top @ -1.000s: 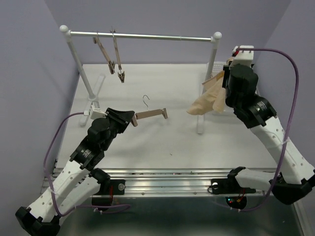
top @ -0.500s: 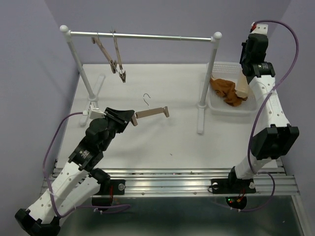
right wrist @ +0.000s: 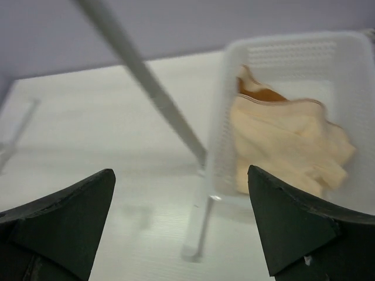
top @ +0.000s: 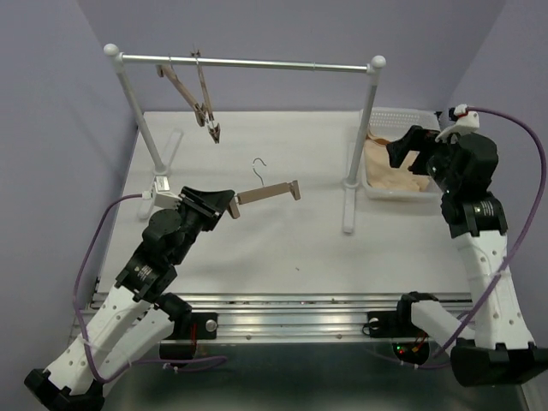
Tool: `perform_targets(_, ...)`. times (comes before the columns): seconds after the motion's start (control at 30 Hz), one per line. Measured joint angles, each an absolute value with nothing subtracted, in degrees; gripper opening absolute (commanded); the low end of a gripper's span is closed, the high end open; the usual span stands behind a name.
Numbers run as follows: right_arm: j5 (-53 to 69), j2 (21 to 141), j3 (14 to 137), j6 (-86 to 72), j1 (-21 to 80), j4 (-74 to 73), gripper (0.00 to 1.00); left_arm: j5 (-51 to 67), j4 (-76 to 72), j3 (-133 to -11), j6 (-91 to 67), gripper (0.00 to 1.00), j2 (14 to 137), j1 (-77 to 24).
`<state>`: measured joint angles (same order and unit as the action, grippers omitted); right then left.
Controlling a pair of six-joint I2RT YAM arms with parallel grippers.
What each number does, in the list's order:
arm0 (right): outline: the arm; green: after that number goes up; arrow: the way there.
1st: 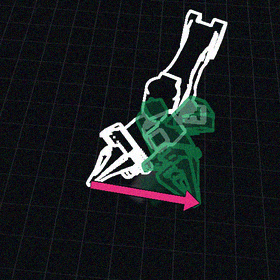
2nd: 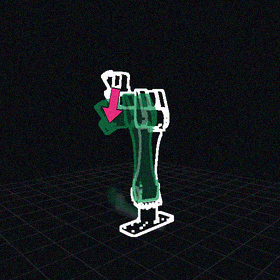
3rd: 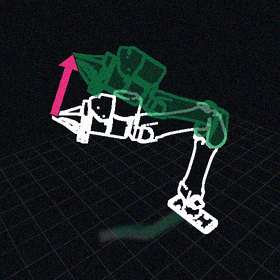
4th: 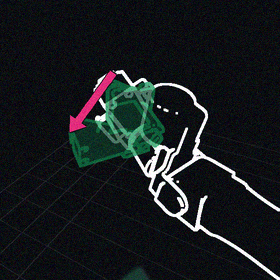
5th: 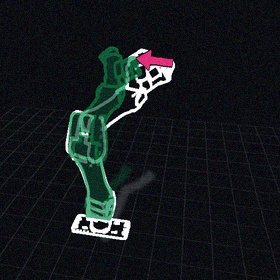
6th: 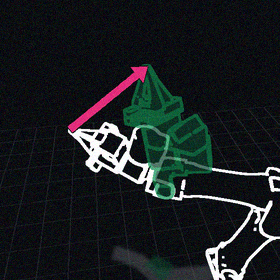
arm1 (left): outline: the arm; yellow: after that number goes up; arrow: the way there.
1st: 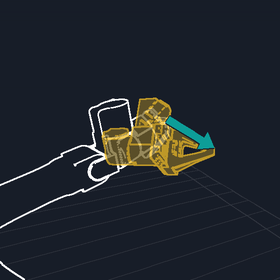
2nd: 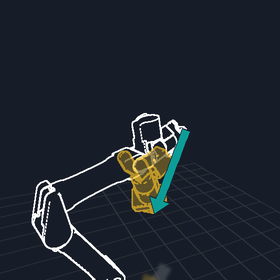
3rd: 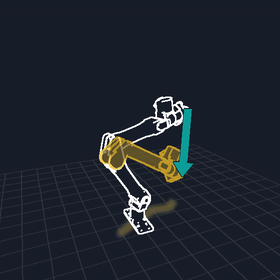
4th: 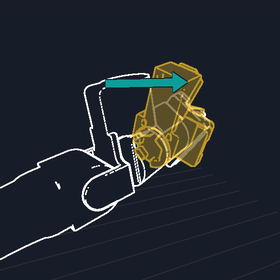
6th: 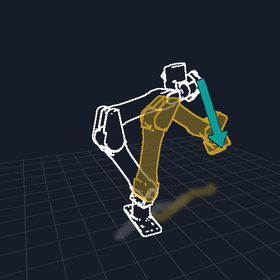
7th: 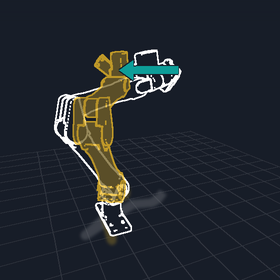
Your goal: Remove the underwear clipped to the hanger
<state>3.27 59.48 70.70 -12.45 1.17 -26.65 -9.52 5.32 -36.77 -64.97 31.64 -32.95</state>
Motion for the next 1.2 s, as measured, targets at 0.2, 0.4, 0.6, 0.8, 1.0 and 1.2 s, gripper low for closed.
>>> perform_targets(0.2, 20.62, 53.47, 65.01, -14.2, 15.73, -17.74, 1.0, -7.92, 4.34, -36.8, -63.55, 0.0, 31.81, -32.95)
perform_targets(0.4, 15.77, 68.84, 68.51, -12.64, 36.23, -16.99, 1.0, -6.37, 1.56, -36.77, -61.95, 0.0, 33.1, -32.95)
perform_targets(0.6, 3.55, 80.88, 74.0, -10.39, 45.63, -15.38, 0.93, -4.51, -0.1, -36.8, -61.3, 0.0, 34.92, -32.95)
perform_targets(0.8, -3.95, 86.15, 78.5, -8.97, 48.73, -11.86, 0.71, -3.92, -1.28, -36.77, -61.34, 0.0, 35.09, -32.93)
perform_targets(1.0, -7.53, 88.51, 79.79, -8.8, 49.5, -10.85, 0.64, -3.44, -2.04, -36.77, -61.34, 0.0, 35.09, -32.95)
perform_targets(1.2, -9.1, 89.12, 79.79, -9.04, 50.28, -10.85, 0.45, -3.4, -2.52, -36.77, -61.3, 0.0, 35.09, -32.95)
